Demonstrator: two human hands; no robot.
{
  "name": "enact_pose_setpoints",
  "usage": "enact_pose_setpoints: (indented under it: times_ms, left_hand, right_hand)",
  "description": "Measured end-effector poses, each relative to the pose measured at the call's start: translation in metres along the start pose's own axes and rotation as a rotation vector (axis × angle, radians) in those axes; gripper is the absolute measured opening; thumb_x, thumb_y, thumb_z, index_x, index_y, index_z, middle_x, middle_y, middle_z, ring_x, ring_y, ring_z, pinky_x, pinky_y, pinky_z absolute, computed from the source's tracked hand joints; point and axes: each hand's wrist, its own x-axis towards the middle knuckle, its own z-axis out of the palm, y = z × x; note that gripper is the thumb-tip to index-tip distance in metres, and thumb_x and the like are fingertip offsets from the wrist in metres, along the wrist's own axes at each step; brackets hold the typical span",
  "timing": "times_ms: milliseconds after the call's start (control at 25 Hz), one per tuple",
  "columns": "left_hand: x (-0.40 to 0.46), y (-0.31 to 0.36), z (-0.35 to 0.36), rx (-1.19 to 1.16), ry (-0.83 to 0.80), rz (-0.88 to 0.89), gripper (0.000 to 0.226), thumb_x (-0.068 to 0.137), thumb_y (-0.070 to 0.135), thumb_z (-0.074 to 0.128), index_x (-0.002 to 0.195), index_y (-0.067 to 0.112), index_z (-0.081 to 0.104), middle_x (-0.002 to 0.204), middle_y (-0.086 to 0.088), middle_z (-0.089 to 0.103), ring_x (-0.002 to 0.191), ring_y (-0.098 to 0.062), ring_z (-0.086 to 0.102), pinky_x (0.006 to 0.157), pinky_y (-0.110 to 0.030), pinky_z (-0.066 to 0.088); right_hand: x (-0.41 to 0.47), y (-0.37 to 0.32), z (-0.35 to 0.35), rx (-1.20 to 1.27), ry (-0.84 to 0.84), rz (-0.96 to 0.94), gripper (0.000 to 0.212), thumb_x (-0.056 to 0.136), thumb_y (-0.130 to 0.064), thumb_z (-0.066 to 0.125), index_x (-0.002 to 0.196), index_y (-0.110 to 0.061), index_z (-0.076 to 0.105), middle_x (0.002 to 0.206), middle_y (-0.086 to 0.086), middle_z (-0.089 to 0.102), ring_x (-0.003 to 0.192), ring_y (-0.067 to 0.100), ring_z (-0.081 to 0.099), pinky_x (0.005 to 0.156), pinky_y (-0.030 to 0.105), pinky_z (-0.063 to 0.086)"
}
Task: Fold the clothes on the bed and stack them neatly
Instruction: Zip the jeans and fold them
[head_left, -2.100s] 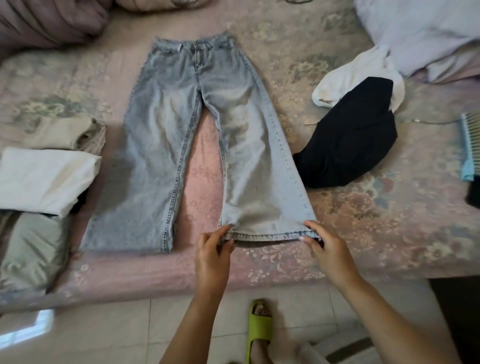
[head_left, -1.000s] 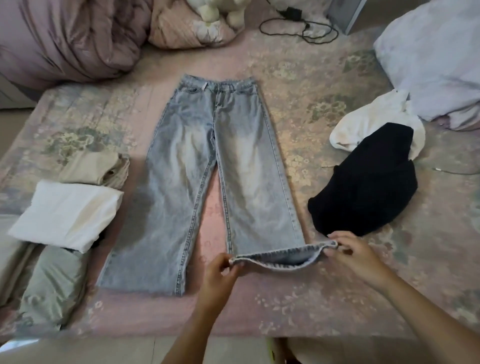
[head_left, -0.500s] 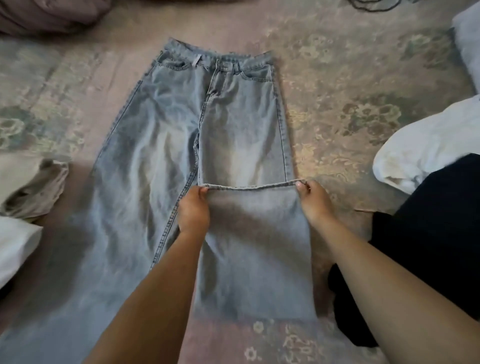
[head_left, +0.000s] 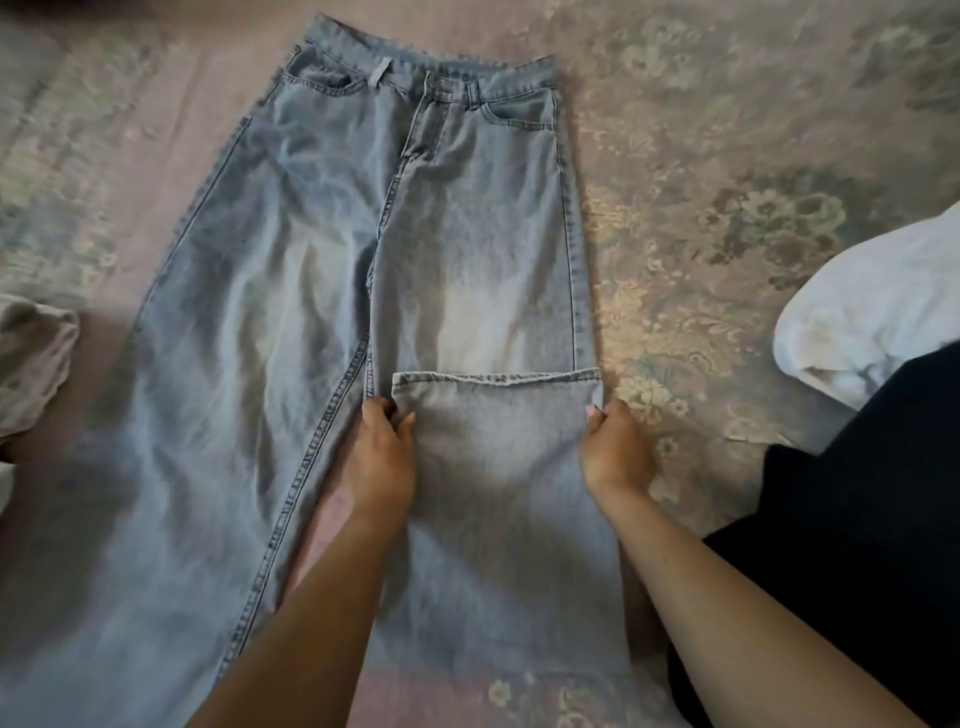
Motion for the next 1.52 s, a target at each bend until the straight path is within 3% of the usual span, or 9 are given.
enact_pose_setpoints:
  times_ms: [160,280,480,680,880,1000,1120,1360,1520]
  left_hand:
    - [-0.015,0.005,0.012,0.387,0.242,0.694,0.027,0.090,0.006,0.054,0.115,0.000,0.059,0.110,-0.023,0.065,0.097,-0.040,0.065,0.079,-0.046,0.052]
    - [-0.003,0.007,0.019,0.618,0.074,1.181,0.032,0.085,0.014,0.047,0.108,0.007,0.068,0.106,-0.014,0.070,0.096,-0.034,0.068,0.083,-0.044,0.055]
    - [0.023,-0.003,0.031,0.661,-0.159,0.879,0.054,0.095,0.034,0.039,0.146,0.020,0.052,0.156,-0.022,0.039,0.143,-0.048,0.033,0.113,-0.068,0.026]
    - [0.025,-0.002,0.035,0.771,-0.178,0.745,0.061,0.097,0.047,0.031,0.153,0.025,0.040,0.163,-0.012,0.029,0.150,-0.037,0.027,0.109,-0.081,0.010]
    - [-0.045,-0.042,0.005,0.651,-0.035,0.792,0.058,0.097,0.042,0.040,0.144,0.010,0.049,0.155,-0.023,0.039,0.156,-0.026,0.009,0.122,-0.056,0.006]
    - [-0.119,-0.113,-0.024,0.610,-0.042,1.043,0.067,0.098,0.056,0.038,0.145,0.010,0.046,0.169,-0.011,0.012,0.157,-0.024,0.001,0.126,-0.047,-0.001]
    - [-0.138,-0.138,-0.034,0.746,-0.106,1.066,0.069,0.090,0.051,0.045,0.145,0.010,0.047,0.156,-0.019,0.040,0.153,-0.033,0.020,0.126,-0.045,0.001]
    - [-0.148,-0.120,-0.032,0.879,-0.092,1.174,0.038,0.086,0.001,0.041,0.111,0.000,0.070,0.112,-0.017,0.073,0.121,-0.040,0.061,0.107,-0.046,0.046]
    - [-0.173,-0.125,-0.060,1.016,-0.345,1.131,0.055,0.082,0.046,0.069,0.125,0.013,0.068,0.129,-0.010,0.067,0.145,-0.034,0.039,0.123,-0.054,-0.006]
  right_hand:
    - [-0.016,-0.007,0.013,-0.366,0.443,-0.695,0.025,0.082,-0.004,0.069,0.107,-0.004,0.067,0.104,0.016,0.068,0.091,0.034,0.063,0.079,0.040,0.053]
    - [-0.010,-0.002,0.018,-0.478,0.253,-1.074,0.038,0.069,-0.009,0.081,0.106,-0.010,0.074,0.109,0.009,0.073,0.100,0.028,0.066,0.084,0.037,0.056]
    - [0.010,0.006,0.033,-0.485,-0.176,-0.870,0.063,0.101,-0.027,0.056,0.157,-0.009,0.032,0.165,0.019,0.023,0.153,0.034,0.022,0.125,0.048,0.022]
    - [0.023,0.007,0.035,-0.677,-0.294,-0.728,0.067,0.107,-0.051,0.026,0.160,-0.023,-0.004,0.165,-0.007,-0.020,0.152,0.013,-0.021,0.115,0.063,-0.022]
    - [-0.039,0.022,-0.001,-0.685,0.008,-0.732,0.065,0.100,-0.048,0.037,0.148,-0.005,0.048,0.157,0.014,0.042,0.143,0.029,0.043,0.117,0.063,0.025]
    - [-0.123,0.088,-0.007,-0.754,-0.090,-0.926,0.077,0.090,-0.060,0.036,0.138,-0.002,0.054,0.161,0.020,0.032,0.131,0.032,0.054,0.125,0.050,0.004]
    - [-0.146,0.121,-0.013,-0.894,-0.154,-1.084,0.082,0.080,-0.064,0.046,0.135,-0.004,0.056,0.146,0.021,0.049,0.126,0.033,0.057,0.126,0.047,-0.001]
    - [-0.144,0.129,-0.041,-0.883,0.006,-1.253,0.086,0.080,-0.007,0.033,0.154,0.009,-0.007,0.123,0.011,0.069,0.117,0.026,0.066,0.126,0.039,-0.003]
    - [-0.207,0.133,-0.042,-0.928,-0.063,-1.130,0.058,0.106,-0.022,0.012,0.143,0.018,0.032,0.116,0.024,0.069,0.147,0.042,0.032,0.125,0.040,-0.008]
